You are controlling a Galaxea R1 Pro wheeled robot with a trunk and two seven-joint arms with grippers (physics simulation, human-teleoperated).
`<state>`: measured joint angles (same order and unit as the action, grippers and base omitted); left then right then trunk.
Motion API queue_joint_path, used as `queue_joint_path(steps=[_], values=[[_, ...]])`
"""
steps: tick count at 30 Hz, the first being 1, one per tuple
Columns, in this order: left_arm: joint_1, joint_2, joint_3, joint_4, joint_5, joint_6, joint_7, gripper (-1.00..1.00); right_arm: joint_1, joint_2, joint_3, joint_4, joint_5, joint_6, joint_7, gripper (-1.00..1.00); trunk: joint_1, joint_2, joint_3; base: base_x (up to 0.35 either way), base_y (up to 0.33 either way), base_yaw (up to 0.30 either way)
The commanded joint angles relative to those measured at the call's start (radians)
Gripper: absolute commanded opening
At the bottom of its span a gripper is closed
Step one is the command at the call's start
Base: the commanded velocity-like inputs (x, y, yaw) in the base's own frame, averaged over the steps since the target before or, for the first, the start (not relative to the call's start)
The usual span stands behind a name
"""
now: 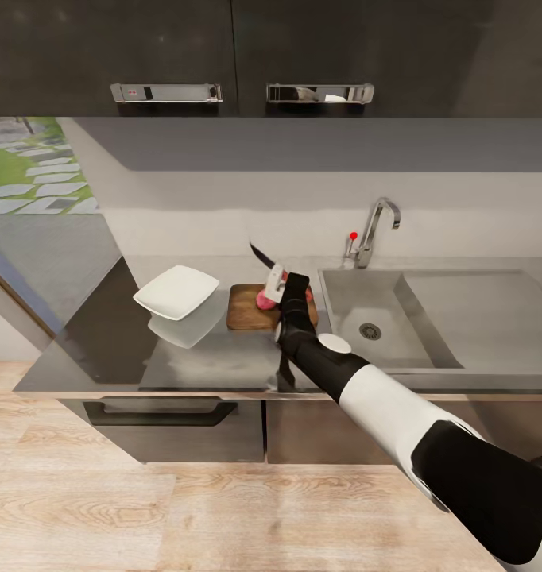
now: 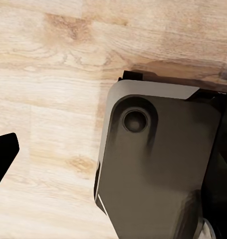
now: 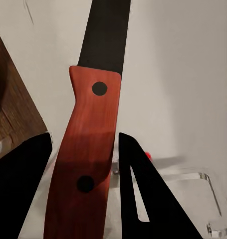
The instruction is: In the kitchen, take the Vidalia onion out of the sink, dice it on the chopping board with the paring knife, put the diced onion into the bowl on the countertop, then place both the paring knife and the chopping board into the sink.
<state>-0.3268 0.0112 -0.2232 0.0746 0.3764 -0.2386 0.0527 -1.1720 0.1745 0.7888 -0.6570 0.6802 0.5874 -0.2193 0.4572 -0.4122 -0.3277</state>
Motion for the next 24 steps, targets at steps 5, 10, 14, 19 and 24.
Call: queue_joint_path(steps=[5, 10, 14, 19, 24], values=[[-0.001, 0.0, -0.008, 0.004, 0.006, -0.006, 0.001, 1.0, -0.001, 0.0, 0.003, 0.012, 0.001, 0.0, 0.006, -1.0, 0.001, -0.002, -0.002, 0.0, 0.0, 0.0], [-0.001, 0.0, -0.008, 0.004, 0.006, -0.006, 0.001, 1.0, 0.0, 0.0, 0.004, 0.038, 0.002, -0.002, 0.036, -1.0, 0.001, -0.002, -0.002, 0.0, 0.0, 0.0], [-0.001, 0.0, -0.008, 0.004, 0.006, -0.005, 0.001, 1.0, 0.0, 0.0, 0.004, 0.048, 0.002, -0.009, 0.047, -1.0, 0.001, -0.002, -0.002, 0.0, 0.0, 0.0], [-0.001, 0.0, -0.008, 0.004, 0.006, -0.005, 0.001, 1.0, 0.0, 0.0, 0.004, 0.052, 0.002, -0.017, 0.05, -1.0, 0.001, -0.002, -0.002, 0.0, 0.0, 0.0], [-0.001, 0.0, -0.008, 0.004, 0.006, -0.005, 0.001, 1.0, 0.0, 0.0, 0.004, 0.08, 0.002, -0.028, 0.05, -1.0, 0.001, -0.002, -0.002, 0.0, 0.0, 0.0]])
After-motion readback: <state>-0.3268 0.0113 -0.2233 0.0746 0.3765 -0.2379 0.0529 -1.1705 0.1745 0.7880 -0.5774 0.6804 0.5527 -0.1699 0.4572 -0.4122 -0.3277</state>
